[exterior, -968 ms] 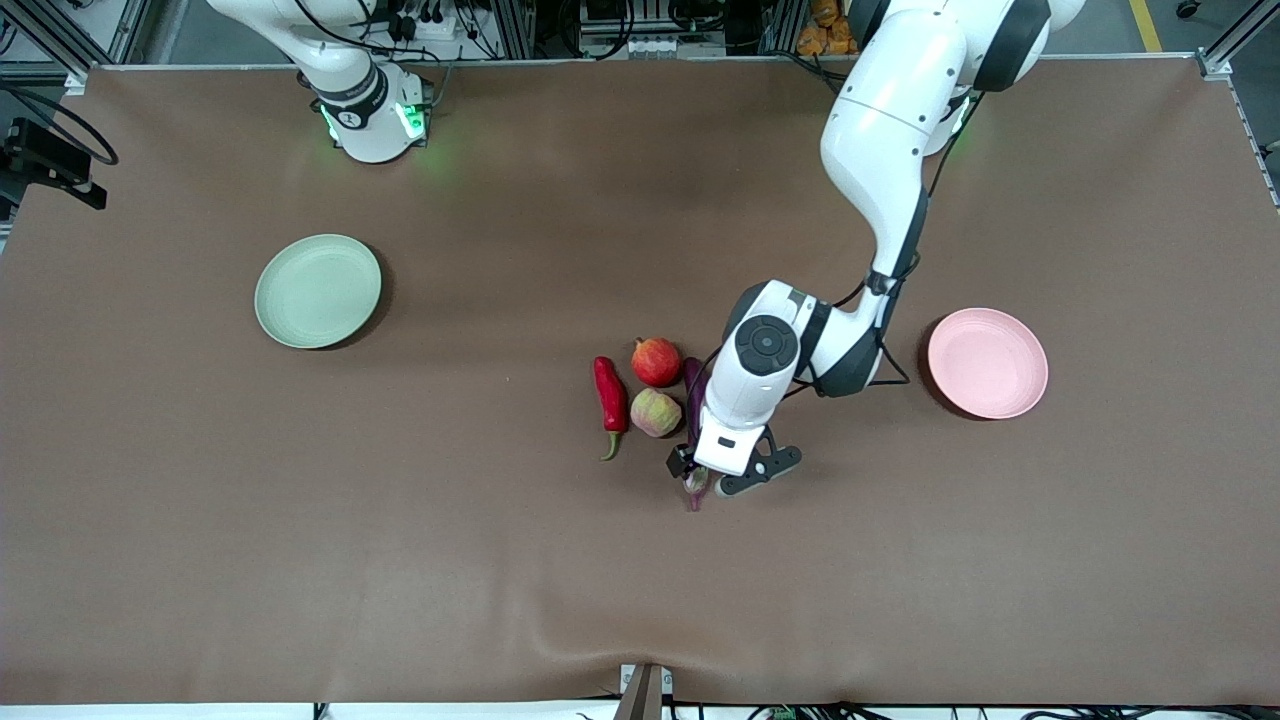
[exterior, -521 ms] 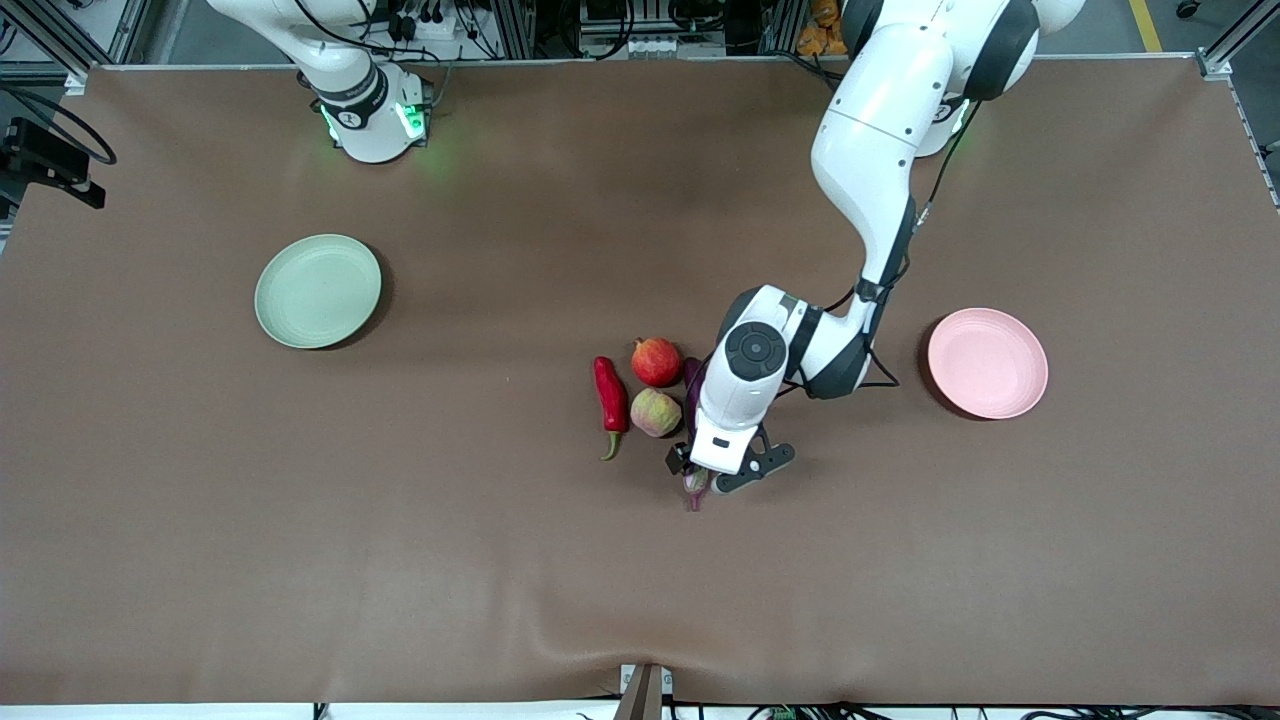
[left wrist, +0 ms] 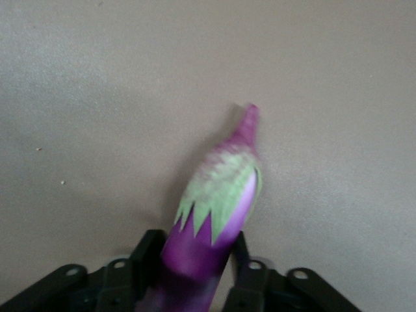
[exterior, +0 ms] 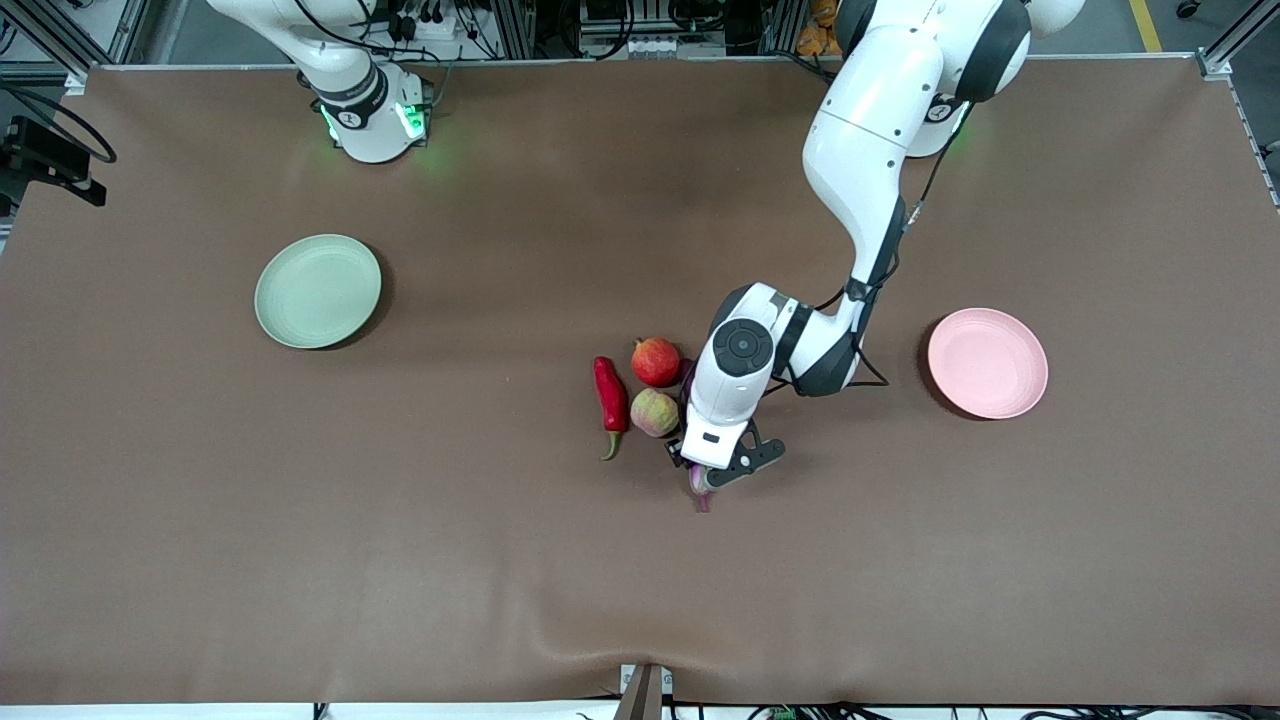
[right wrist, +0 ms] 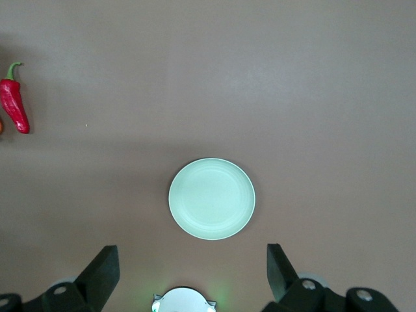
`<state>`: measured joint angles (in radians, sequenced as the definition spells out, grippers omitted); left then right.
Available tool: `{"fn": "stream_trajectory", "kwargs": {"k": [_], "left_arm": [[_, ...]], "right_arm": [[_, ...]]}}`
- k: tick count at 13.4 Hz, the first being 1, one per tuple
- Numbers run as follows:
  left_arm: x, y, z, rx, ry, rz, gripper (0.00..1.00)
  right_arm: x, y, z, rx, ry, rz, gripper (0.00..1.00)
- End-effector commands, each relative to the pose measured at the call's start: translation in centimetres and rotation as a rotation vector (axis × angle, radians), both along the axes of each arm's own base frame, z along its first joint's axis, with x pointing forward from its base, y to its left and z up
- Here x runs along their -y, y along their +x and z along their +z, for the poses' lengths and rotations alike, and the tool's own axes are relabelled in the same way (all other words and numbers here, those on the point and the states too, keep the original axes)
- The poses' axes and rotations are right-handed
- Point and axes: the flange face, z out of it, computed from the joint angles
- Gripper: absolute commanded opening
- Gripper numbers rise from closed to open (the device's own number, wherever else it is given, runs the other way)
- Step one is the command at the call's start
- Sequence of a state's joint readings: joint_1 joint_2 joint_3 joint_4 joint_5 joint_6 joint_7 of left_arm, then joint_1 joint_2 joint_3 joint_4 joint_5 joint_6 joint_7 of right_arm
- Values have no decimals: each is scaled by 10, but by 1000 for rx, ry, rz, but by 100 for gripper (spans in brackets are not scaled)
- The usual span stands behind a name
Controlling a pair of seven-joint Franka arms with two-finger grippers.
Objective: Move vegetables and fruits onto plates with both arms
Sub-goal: 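Lower the left gripper and grasp the purple eggplant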
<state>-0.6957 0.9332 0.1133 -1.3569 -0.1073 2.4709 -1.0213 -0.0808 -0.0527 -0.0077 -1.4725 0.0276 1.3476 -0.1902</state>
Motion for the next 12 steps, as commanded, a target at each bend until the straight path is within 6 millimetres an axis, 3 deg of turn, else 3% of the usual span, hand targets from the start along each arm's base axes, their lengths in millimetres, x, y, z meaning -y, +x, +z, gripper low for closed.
{"fn": "stream_trajectory", "kwargs": {"k": [1,4,5,7,9,11,12], "left_arm": [[-1,7,10,28,4,40,0],[-15,19,38,51,14,64,0],[-23,23,51,43,41,63,0],[-30,25,69,35,77,43,0],[-36,29,82,43,81,21,0],[-52,41,102,63,66,30,0],[-57,44,111,71,63,32,0]], "right_arm": [[-6,-2,5,9,36,-2,100],[-6,12,-12,-6,61,1,100],[-11,26,-31,-36,62,17,100],[-28,33,-42,-54,58,50,100],[-35,46,-67,-101,59,63,100],[-41,69,-121,-203,81,73,100],[-48,72,-130,-218,102,91,100]]}}
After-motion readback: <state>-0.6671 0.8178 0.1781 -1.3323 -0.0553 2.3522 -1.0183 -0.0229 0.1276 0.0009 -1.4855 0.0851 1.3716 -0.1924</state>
